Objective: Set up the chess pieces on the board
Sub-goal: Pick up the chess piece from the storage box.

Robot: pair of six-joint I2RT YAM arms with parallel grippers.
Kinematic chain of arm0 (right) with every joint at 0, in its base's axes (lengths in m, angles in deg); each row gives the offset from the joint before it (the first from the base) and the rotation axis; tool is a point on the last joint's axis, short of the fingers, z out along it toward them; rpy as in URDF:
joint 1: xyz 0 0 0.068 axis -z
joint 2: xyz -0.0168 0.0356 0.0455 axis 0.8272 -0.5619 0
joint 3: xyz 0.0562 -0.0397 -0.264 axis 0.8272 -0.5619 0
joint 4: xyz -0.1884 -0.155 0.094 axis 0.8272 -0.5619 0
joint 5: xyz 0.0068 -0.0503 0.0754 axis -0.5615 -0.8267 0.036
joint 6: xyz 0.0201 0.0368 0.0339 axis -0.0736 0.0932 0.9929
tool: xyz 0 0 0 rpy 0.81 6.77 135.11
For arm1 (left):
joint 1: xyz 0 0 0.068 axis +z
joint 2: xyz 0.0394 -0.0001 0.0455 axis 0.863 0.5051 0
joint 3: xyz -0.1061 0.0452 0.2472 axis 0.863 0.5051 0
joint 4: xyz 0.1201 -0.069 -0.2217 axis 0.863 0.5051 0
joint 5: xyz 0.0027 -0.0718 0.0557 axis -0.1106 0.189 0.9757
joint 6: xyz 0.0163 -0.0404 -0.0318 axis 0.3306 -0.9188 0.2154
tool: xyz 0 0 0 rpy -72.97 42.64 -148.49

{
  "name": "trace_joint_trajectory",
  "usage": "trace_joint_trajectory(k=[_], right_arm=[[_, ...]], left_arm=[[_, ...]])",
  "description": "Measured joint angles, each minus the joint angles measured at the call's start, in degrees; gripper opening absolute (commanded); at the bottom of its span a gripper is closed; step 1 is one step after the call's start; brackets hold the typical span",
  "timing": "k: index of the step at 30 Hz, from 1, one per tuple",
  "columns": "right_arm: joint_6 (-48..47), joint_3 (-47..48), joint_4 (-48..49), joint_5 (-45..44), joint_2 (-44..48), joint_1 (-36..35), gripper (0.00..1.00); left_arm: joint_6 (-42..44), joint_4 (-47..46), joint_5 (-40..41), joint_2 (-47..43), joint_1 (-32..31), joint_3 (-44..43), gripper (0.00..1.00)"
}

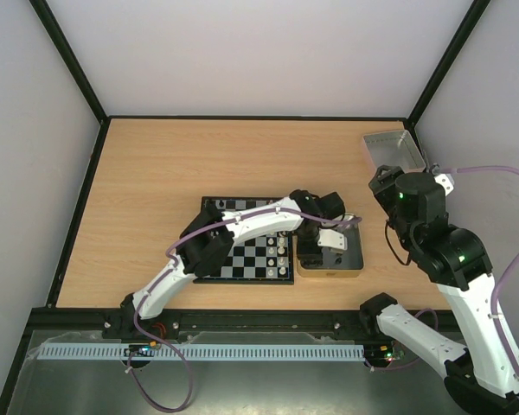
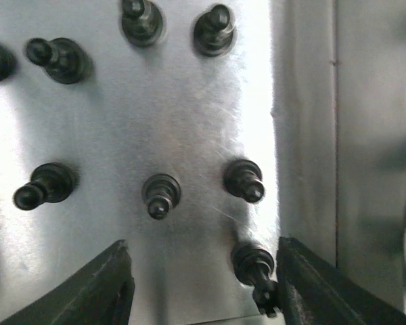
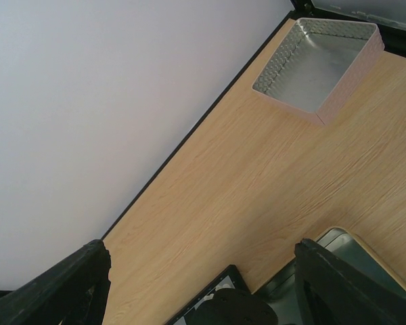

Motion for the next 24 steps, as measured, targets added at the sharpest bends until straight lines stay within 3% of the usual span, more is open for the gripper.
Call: trace_joint_trajectory(k=[4, 11, 17, 24], right_arm=[[-0.11, -0.66, 0.31, 0.22, 0.07, 0.0, 0.72], [-0.13, -1.09, 0.37, 0.37, 0.13, 0.0, 0.72], [-0.24, -1.14, 0.37, 0.39, 0.44, 0.0, 0.72], [-0.33, -1.33, 0.39, 0.79, 0.44, 0.0, 0.72]], left_arm=[[0.09, 0.96, 1.75, 0.0, -0.09, -0.02, 0.69], [-0.66, 1.77, 2.19, 0.0, -0.09, -0.04, 0.66], [-2.51, 1.68, 0.96, 0.0, 0.94, -0.17, 0.5], [-2.99, 3.5, -2.03, -0.22, 1.68, -2.32, 0.47]])
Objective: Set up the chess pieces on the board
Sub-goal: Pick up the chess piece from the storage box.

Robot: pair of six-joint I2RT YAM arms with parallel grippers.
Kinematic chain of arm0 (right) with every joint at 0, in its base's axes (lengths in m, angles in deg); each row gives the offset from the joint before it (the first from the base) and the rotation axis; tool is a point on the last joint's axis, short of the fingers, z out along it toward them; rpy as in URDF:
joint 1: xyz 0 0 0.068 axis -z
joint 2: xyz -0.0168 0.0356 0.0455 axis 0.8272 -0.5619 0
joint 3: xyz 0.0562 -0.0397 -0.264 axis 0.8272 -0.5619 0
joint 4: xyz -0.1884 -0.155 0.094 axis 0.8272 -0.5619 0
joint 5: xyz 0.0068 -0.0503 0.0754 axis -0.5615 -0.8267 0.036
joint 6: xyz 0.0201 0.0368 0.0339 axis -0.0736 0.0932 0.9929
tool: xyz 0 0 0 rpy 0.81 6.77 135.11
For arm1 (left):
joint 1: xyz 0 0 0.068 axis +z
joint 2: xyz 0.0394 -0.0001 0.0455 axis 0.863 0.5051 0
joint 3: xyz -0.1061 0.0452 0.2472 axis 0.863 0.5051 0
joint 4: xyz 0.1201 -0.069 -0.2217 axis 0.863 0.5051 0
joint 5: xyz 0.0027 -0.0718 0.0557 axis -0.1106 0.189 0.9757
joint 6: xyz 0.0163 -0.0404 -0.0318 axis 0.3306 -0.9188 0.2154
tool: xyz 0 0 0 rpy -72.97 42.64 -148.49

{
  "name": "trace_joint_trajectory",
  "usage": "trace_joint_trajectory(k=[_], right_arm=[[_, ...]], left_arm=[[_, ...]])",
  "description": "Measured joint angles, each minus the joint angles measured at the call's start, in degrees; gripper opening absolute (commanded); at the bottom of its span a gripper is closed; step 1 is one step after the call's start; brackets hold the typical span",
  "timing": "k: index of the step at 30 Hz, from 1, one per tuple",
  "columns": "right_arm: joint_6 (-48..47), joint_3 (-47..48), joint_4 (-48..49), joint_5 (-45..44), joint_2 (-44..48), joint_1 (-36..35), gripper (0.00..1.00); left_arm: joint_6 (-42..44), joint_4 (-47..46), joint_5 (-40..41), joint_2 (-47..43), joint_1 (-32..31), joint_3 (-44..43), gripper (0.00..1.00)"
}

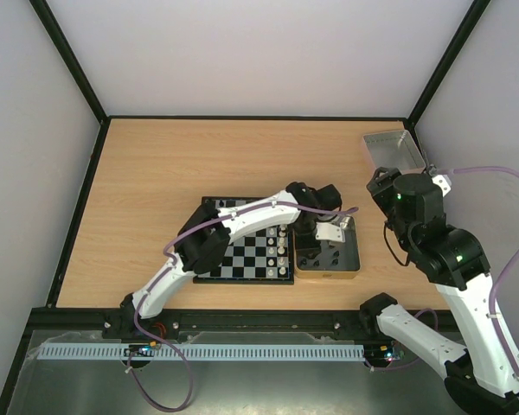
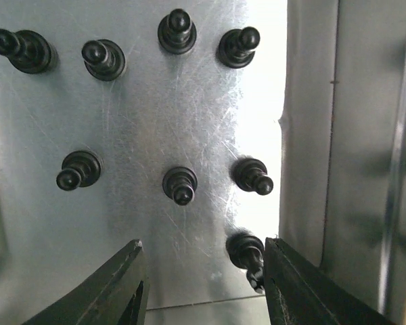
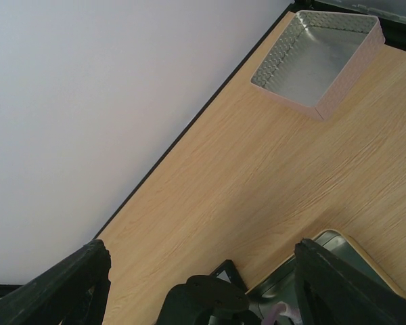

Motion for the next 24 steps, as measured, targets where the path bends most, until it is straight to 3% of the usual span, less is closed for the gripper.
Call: trace_joint_trajectory(k=[11, 24], right_arm=[[0.0, -0.57, 0.02, 0.7, 0.0, 0.0, 0.72], [0.04, -1.31, -0.02, 1.27, 1.33, 0.0, 0.72]], left_arm=[[1.38, 5.29, -2.01, -0.68, 0.0, 0.66, 0.49], [1.73, 3.78, -0.59, -1.16, -0.5, 2.47, 0.46]])
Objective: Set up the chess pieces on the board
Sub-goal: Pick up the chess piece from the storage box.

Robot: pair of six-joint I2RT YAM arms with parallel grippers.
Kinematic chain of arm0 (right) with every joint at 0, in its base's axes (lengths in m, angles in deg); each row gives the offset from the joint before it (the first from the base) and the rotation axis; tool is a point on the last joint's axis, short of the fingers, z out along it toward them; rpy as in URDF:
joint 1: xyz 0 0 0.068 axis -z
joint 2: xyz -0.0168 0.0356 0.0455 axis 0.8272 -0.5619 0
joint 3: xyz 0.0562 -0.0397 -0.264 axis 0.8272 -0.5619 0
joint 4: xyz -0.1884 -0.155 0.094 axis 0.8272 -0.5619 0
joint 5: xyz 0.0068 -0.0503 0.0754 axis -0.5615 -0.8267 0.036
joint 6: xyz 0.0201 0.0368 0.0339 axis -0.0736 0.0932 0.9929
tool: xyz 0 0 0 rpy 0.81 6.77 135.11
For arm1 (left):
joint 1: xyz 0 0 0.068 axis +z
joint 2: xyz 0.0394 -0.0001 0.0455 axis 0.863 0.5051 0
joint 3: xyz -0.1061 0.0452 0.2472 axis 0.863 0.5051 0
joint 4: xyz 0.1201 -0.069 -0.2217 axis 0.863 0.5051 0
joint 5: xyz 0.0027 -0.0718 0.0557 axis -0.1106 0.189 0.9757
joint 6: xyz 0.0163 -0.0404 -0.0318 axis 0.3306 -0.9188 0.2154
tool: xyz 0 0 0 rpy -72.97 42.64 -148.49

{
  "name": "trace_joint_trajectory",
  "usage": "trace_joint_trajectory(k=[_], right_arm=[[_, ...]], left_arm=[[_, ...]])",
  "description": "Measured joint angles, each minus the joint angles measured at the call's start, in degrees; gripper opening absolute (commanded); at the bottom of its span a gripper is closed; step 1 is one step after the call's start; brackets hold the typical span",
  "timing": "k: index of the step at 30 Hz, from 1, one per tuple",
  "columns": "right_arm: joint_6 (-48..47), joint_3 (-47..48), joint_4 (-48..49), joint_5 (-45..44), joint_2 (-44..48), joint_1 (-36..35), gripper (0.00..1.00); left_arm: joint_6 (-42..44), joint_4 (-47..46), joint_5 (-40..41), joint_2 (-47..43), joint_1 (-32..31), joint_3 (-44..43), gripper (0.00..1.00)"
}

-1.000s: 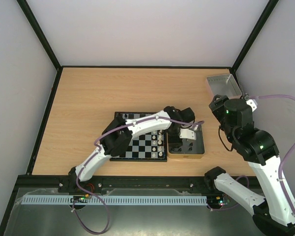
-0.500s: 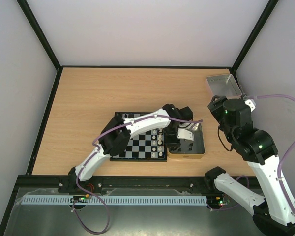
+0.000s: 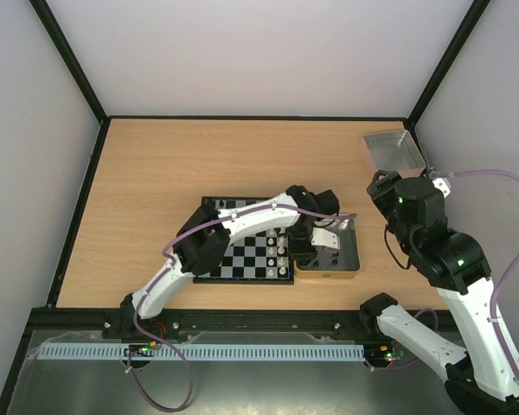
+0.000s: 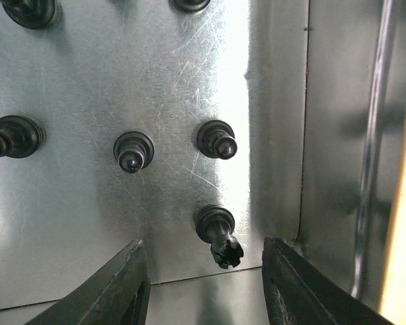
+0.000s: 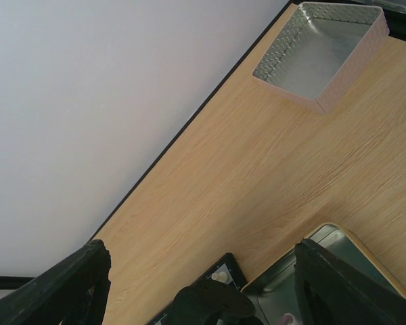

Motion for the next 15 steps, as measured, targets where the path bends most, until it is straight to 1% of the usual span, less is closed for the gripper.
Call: trace_joint_trajectory(k=[2, 6, 10, 11, 12, 15], right_arm=[[0.0, -0.04, 0.0, 0.02, 0.13, 0.0, 0.72], [0.0, -0.11, 0.02, 0.02, 0.22, 0.0, 0.72], [0.0, -0.55, 0.0, 0.02, 0.57, 0.0, 0.72], [0.0, -0.63, 0.0, 0.02, 0.66, 0.0, 0.72], [0.0, -0.68, 0.0, 0.04, 0.72, 0.0, 0.72], [0.0, -0.72, 0.0, 0.07, 0.83, 0.0, 0.72]], left_arm=[[0.0, -0.2, 0.33, 0.0, -0.13, 0.0, 0.44], [-0.04, -0.37, 0.57, 0.0, -0.46, 0.0, 0.36], [0.13, -0.37, 0.92, 0.0, -0.83, 0.0, 0.35], [0.22, -0.33, 1.01, 0.0, -0.92, 0.0, 0.34], [0.28, -0.26, 1.11, 0.0, -1.03, 0.0, 0.3], [0.72, 0.09, 1.7, 0.0, -1.31, 0.0, 0.16]])
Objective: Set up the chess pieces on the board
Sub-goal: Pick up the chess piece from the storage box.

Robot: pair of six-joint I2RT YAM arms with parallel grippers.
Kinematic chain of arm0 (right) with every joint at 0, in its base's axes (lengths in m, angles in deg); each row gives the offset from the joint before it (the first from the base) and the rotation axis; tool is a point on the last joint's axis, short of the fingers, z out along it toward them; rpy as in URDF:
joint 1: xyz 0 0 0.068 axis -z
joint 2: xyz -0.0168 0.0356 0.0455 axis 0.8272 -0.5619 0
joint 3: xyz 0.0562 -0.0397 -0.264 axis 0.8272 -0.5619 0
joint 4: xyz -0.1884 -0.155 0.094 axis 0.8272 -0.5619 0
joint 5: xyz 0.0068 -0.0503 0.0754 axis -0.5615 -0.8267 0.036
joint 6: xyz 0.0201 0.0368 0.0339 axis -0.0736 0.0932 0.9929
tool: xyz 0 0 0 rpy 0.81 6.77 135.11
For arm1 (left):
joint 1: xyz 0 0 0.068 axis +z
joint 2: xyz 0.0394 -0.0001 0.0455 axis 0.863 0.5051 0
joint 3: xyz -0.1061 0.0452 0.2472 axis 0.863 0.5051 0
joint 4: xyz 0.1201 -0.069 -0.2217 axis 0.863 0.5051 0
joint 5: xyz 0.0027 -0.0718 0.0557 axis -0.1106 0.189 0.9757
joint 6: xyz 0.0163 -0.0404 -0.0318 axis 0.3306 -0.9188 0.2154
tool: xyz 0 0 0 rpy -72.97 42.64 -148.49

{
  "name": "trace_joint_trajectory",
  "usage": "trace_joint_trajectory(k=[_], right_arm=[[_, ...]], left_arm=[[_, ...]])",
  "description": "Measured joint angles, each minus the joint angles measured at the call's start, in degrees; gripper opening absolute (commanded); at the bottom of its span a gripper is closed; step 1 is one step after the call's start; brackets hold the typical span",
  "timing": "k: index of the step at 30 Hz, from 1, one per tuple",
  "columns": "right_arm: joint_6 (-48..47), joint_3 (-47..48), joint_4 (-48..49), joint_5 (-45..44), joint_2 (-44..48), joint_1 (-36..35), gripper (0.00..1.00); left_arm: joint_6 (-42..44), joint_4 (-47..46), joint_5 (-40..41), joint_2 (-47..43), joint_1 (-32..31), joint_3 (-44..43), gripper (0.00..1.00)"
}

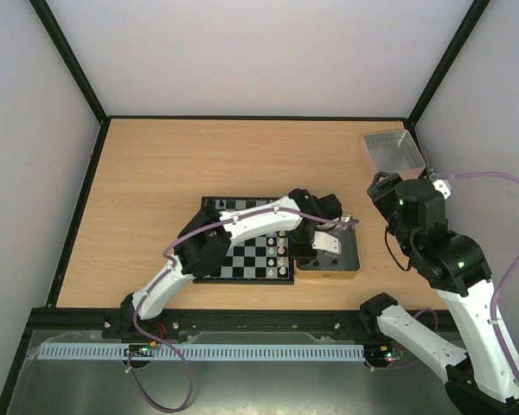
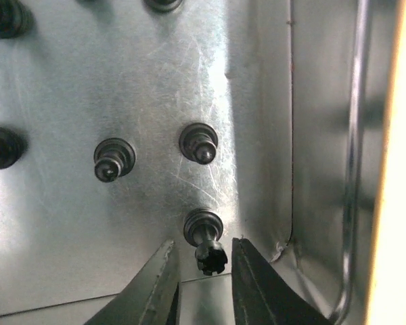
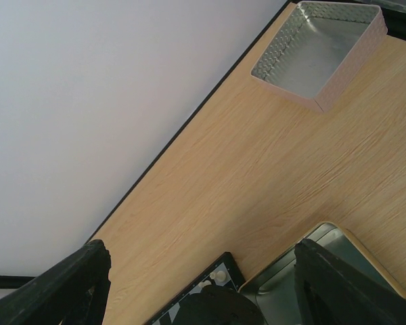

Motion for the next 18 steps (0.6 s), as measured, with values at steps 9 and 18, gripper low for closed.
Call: trace_joint_trajectory(k=[9, 18], right_arm=[[0.02, -0.26, -0.02, 0.17, 0.11, 0.02, 0.72], [0.02, -0.7, 0.0, 0.2, 0.7, 0.0, 0.72]], left_arm=[[0.81, 0.46, 0.76, 0.0, -0.13, 0.0, 0.02], [0.24, 1.25, 0.76, 0.0, -0.15, -1.86, 0.02]])
